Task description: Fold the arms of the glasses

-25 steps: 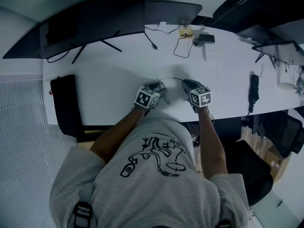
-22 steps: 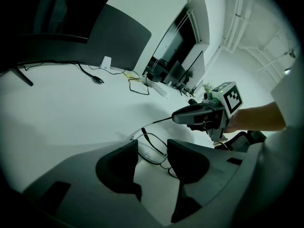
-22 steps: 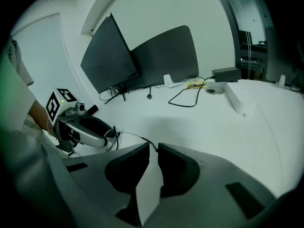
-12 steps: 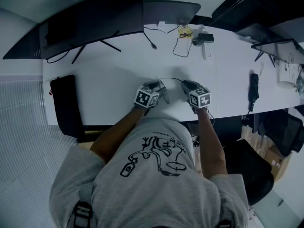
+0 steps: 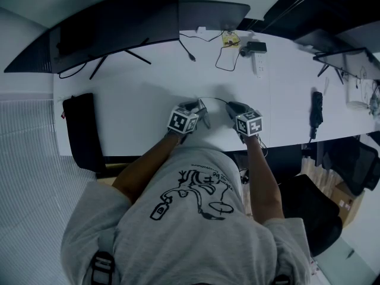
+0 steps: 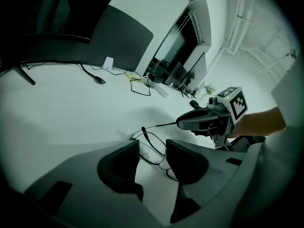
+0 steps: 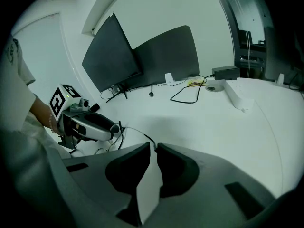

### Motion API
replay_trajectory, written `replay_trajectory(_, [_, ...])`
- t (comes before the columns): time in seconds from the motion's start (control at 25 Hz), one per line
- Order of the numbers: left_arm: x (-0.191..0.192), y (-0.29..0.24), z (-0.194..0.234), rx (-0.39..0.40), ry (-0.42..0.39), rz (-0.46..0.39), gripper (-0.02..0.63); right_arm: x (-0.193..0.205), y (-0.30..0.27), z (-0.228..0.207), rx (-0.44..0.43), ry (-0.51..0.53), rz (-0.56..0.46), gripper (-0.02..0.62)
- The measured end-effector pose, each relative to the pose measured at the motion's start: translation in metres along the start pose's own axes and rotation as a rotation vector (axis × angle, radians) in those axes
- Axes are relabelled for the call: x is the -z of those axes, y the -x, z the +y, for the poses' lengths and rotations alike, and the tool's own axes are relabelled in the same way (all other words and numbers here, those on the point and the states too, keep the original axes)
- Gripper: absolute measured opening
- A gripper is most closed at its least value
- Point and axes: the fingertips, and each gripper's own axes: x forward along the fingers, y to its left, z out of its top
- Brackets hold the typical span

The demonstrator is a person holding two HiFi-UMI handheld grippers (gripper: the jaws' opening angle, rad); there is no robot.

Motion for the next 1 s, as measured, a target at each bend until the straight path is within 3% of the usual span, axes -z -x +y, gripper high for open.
replay_trajectory(1.0, [0.004, -0.002, -0.003, -0.019, 0.079, -0.032, 0.173, 0.017, 0.012, 0.012, -0.002, -0.006, 0.003, 0.034])
